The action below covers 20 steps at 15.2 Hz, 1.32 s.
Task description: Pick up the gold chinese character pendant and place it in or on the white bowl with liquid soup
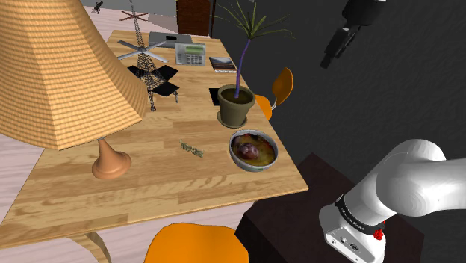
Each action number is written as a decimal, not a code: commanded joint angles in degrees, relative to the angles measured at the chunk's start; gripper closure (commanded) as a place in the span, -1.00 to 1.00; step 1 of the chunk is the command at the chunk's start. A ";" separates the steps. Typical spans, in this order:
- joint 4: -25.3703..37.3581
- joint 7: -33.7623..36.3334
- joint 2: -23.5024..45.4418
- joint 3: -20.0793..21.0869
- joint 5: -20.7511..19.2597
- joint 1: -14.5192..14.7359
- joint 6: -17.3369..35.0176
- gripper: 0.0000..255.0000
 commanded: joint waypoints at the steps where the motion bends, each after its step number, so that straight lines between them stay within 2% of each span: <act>1: 0.00 0.00 0.00 0.00 0.00 0.00 0.00 -1.00; 11: -3.52 3.19 13.55 3.85 3.29 3.00 14.34 -1.00; 20: -1.25 5.73 29.49 7.50 4.77 5.33 25.78 -1.00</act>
